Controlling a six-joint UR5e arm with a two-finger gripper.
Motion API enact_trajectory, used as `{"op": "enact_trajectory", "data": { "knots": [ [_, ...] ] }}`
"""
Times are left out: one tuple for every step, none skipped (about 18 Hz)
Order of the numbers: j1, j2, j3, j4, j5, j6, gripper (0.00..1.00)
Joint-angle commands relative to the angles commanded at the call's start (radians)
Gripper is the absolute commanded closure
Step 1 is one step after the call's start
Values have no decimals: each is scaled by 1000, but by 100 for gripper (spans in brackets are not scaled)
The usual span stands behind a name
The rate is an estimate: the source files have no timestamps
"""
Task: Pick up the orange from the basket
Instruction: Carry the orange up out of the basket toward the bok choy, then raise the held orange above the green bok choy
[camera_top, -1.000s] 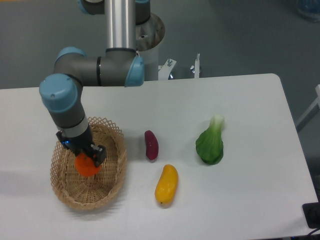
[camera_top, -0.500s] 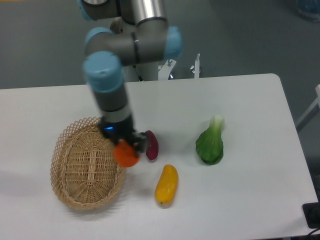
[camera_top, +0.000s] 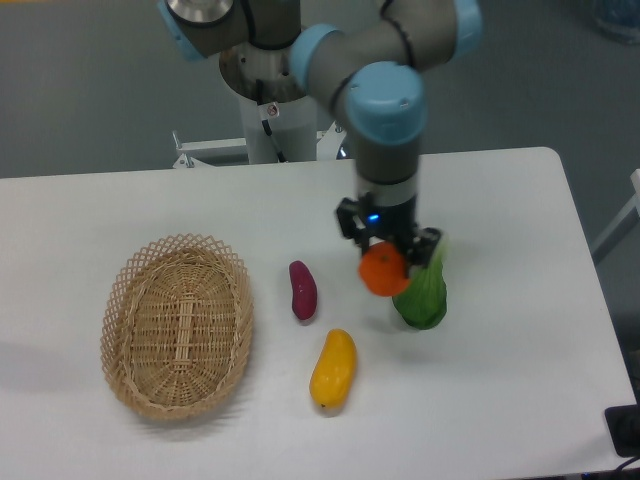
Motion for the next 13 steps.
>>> {"op": "enact_trajectory", "data": {
  "knots": [
    [18, -2, 2, 2, -6, 23, 46],
    [37, -3, 8, 2, -18, 52, 46],
    [46, -5, 15, 0, -35, 72, 46],
    [52, -8, 20, 0, -48, 80, 46],
    [57, -12, 20, 0, -48, 82, 46],
    [59, -14, 12, 0, -46, 82, 46],
    [57, -14, 8, 2, -45, 82, 47],
    [55, -15, 8, 2, -46, 80, 46],
    [55, -15, 11, 2, -48, 80, 46],
    [57, -15, 12, 3, -48, 78, 46],
    [57, -15, 15, 3, -49, 80, 46],
    [57, -14, 17, 3, -51, 69, 46],
    [57, -14, 18, 5, -49, 68, 46]
  ]
}}
